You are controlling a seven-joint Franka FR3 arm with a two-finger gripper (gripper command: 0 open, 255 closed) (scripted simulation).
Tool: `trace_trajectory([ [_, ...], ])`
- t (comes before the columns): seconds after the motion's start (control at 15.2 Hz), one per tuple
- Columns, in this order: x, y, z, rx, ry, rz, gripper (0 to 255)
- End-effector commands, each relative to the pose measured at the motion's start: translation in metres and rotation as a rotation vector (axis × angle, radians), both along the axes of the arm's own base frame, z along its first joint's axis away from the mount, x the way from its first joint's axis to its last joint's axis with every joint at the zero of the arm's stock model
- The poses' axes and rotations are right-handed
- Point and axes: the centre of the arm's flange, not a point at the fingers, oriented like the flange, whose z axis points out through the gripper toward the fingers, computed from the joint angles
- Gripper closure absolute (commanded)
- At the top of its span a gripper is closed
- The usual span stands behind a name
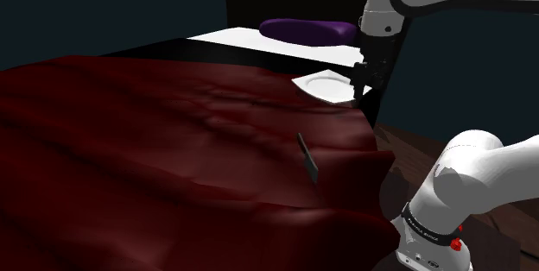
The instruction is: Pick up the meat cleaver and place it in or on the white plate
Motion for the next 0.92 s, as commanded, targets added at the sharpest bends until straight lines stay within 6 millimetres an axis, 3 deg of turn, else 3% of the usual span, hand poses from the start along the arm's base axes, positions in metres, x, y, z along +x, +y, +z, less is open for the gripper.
trace_trajectory([
  [0.0, 0.0, 0.0, 0.0, 0.0, 0.0, 0.0, 0],
  [0.86, -0.026, 0.15, -0.029, 0.102, -0.075, -0.287, 0],
])
